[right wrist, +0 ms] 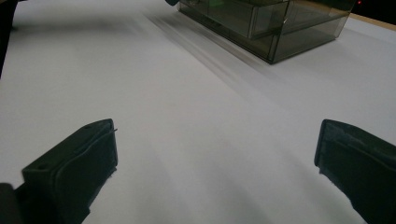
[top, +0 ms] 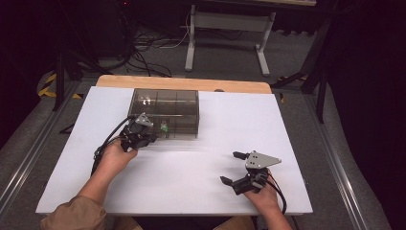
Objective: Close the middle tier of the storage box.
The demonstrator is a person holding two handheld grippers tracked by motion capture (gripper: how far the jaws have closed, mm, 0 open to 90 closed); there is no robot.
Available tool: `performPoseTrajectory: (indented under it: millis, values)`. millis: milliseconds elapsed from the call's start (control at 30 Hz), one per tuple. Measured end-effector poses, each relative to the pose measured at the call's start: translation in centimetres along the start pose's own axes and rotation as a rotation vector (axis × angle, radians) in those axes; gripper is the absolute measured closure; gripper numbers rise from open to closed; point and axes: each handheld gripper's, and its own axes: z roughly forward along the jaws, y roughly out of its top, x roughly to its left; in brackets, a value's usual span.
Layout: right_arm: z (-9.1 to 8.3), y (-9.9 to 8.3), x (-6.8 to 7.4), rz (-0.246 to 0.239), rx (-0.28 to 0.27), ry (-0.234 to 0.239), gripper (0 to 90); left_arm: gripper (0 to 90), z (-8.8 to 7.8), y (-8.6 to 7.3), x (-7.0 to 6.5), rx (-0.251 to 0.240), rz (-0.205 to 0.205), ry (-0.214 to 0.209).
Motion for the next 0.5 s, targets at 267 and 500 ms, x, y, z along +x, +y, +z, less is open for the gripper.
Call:
performPoseTrajectory:
  millis: [267,500]
  values:
    - [0.02,0.00,0.01,0.001,-0.001,0.001,0.0,90.0,0.28,0.07,0.53,-0.018,-0.030,-0.004]
    - [0.02,0.00,0.00,0.001,0.000,0.000,0.0,90.0,0.60,0.24,0.95,-0.040,-0.062,0.006]
